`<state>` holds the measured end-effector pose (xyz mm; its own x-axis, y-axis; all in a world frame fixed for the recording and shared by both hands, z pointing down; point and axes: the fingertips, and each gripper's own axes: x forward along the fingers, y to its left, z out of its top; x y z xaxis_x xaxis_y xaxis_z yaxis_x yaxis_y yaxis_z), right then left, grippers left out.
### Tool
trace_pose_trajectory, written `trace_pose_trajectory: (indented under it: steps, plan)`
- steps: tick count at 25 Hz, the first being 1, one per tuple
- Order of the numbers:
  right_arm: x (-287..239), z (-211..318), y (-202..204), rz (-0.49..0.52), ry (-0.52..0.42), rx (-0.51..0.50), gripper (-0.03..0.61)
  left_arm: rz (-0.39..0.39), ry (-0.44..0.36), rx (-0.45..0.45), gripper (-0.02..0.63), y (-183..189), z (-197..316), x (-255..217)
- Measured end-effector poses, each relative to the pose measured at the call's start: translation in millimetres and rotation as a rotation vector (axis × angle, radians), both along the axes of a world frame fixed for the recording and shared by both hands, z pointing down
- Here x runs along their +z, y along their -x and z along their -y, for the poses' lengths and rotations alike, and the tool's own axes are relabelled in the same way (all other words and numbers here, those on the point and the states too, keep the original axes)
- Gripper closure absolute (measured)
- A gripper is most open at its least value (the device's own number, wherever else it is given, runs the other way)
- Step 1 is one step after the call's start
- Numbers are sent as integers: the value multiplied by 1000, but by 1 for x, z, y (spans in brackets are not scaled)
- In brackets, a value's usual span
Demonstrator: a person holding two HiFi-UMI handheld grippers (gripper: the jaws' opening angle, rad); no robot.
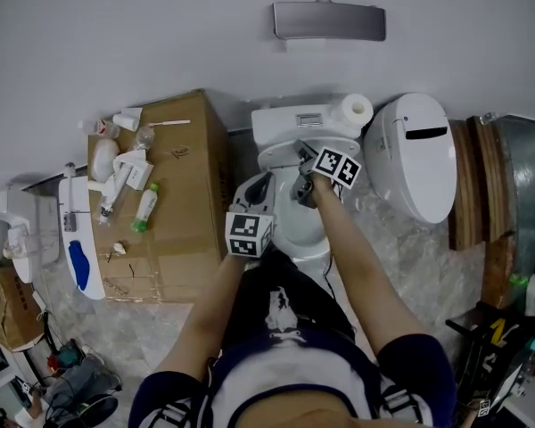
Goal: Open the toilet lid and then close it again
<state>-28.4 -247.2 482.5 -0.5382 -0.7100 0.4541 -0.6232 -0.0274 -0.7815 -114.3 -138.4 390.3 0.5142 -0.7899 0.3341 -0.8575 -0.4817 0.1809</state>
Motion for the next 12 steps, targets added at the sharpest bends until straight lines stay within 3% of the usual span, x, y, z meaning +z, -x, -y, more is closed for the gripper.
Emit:
trace_pose_trajectory:
  steps: [2,12]
  plan:
    - [0,4,0,-2,-3,2,541,-35,8,9,609,-3,0,-1]
    - [-5,8,3,0,-37,-8,540,-45,16,-7,609,2,3,-4]
